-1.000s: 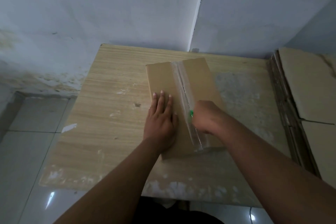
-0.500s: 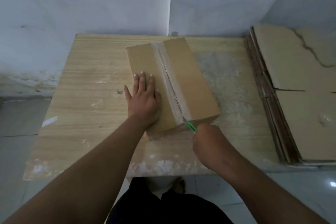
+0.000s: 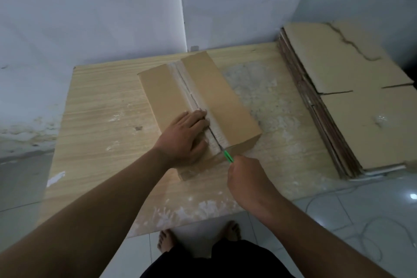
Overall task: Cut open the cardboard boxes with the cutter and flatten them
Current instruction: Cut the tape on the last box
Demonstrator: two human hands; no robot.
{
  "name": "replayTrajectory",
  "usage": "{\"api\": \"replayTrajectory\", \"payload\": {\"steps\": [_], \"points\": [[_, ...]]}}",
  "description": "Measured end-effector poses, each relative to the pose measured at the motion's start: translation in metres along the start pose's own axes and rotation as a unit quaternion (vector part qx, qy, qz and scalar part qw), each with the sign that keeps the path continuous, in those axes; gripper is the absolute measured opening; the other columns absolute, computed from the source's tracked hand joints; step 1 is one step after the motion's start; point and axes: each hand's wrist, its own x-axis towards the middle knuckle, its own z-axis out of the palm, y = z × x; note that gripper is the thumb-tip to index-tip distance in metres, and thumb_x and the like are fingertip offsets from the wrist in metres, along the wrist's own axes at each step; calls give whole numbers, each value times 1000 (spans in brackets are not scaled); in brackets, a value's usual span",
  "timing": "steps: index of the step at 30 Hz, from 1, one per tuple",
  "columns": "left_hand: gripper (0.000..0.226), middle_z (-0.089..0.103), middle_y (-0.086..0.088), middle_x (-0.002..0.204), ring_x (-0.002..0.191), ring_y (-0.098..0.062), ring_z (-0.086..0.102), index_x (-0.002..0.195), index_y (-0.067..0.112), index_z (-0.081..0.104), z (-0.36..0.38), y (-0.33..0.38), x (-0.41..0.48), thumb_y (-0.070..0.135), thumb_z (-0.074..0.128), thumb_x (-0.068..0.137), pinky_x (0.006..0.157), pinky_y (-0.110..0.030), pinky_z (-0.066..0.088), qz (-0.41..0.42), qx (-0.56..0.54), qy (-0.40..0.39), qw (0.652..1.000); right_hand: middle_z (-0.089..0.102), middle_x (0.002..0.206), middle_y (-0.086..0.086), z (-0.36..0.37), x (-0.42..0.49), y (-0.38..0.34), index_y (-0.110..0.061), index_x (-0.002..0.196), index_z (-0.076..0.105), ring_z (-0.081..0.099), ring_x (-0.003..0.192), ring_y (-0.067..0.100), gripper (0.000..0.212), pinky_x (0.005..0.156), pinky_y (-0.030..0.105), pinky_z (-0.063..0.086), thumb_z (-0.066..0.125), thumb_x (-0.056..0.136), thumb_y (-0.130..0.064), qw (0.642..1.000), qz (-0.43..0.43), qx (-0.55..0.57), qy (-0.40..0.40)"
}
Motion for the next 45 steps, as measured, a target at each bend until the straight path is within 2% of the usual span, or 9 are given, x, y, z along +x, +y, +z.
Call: {"api": "replayTrajectory", "payload": {"steps": [5, 10, 15, 19, 23, 26, 31, 41, 45], "points": [[56, 25, -8, 169, 156, -25, 22, 153, 23, 43, 2, -2, 6, 51, 34, 105, 127, -49, 15, -29, 48, -43, 997, 67, 104, 12, 7, -15, 5, -8, 104, 61, 67, 96, 28, 21, 67, 26, 40, 44, 102, -20, 999, 31, -5, 12], [39, 50, -13, 144, 136, -32, 47, 126, 12, 57, -1, -3, -1, 41, 49, 102, 117, -45, 33, 63, 27, 7, 998, 68, 96, 12, 9, -37, 14, -12, 87, 53, 65, 89, 28, 22, 65, 29, 39, 43, 103, -22, 999, 52, 2, -2], [66, 45, -7, 149, 139, -27, 42, 148, 27, 47, -9, -8, -4, 63, 51, 93, 120, -43, 32, 122, 52, -65, 989, 45, 67, -4, -2, -24, 17, -24, 70, 39, 47, 67, 21, 34, 62, 31, 33, 42, 104, -26, 993, 31, 72, 89], [94, 33, -4, 163, 149, -24, 32, 157, 29, 35, -21, -16, 0, 86, 44, 82, 126, -39, 21, 143, 66, -137, 978, 46, 69, -1, 5, 1, 23, -17, 72, 46, 45, 65, 19, 34, 52, 30, 28, 41, 104, -27, 996, 27, 80, 26], [101, 40, 0, 152, 135, -24, 44, 144, 29, 44, -36, -16, 20, 99, 43, 71, 118, -39, 35, 168, 78, -190, 964, 46, 69, -1, 3, 5, 29, -18, 71, 45, 42, 59, 14, 35, 50, 26, 26, 40, 105, -26, 996, 19, 85, 10], [91, 32, 1, 152, 125, -28, 48, 140, 32, 44, -47, -8, 42, 91, 58, 73, 112, -42, 36, 169, 101, -251, 948, 51, 74, 2, -6, 10, 31, -17, 75, 52, 46, 62, 14, 32, 51, 26, 31, 41, 105, -26, 998, 19, 66, -10], [71, 25, 1, 154, 135, -27, 47, 136, 31, 49, -62, 14, 72, 64, 77, 80, 123, -64, 12, 138, 136, -366, 910, 57, 70, 5, -21, 14, 32, -10, 83, 67, 48, 58, 15, 33, 54, 28, 35, 46, 103, -24, 989, 17, 129, -64], [75, 32, -1, 148, 127, -28, 54, 130, 29, 55, -59, 15, 77, 70, 79, 72, 123, -64, 4, 146, 149, -351, 913, 49, 64, 4, -51, 56, 34, -11, 87, 63, 41, 52, 15, 30, 53, 27, 36, 45, 106, -27, 956, 1, 96, -278], [74, 32, 0, 148, 126, -28, 55, 126, 31, 55, -57, 12, 77, 72, 79, 69, 123, -65, 3, 141, 142, -349, 915, 46, 62, 2, -53, 59, 39, -12, 87, 59, 40, 51, 14, 29, 52, 26, 35, 43, 107, -26, 944, -10, 95, -316]]}}
